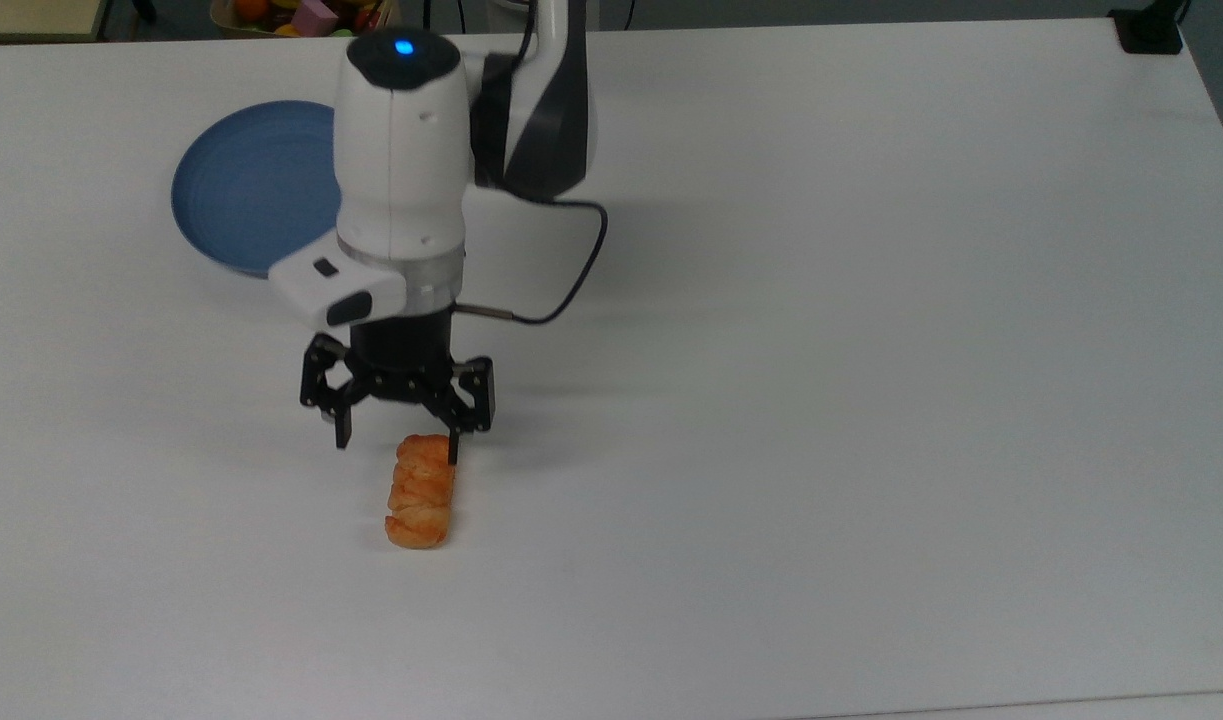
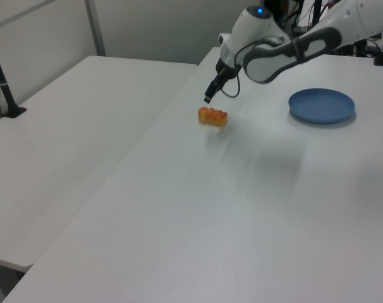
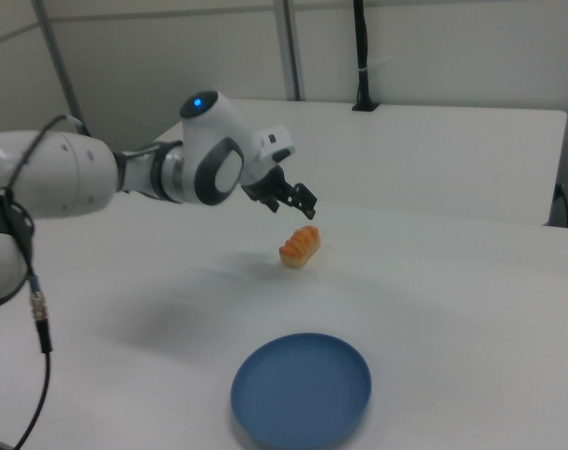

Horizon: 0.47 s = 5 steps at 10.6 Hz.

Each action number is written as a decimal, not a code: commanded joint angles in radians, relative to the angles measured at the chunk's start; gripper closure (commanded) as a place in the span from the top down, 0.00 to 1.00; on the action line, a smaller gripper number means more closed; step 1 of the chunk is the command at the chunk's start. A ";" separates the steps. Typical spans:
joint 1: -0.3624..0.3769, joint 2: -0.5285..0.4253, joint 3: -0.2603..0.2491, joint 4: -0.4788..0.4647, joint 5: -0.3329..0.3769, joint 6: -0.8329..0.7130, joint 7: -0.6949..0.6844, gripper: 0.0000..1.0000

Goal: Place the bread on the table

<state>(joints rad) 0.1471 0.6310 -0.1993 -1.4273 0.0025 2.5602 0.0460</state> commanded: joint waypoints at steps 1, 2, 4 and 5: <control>0.014 -0.250 -0.002 -0.139 -0.016 -0.281 -0.001 1.00; 0.014 -0.304 0.000 -0.140 -0.022 -0.381 -0.001 1.00; 0.014 -0.413 0.020 -0.169 -0.033 -0.565 -0.011 1.00; 0.014 -0.488 0.030 -0.229 -0.054 -0.598 -0.018 1.00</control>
<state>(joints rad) 0.1498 0.3159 -0.1917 -1.5038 -0.0105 2.0486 0.0429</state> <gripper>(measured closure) 0.000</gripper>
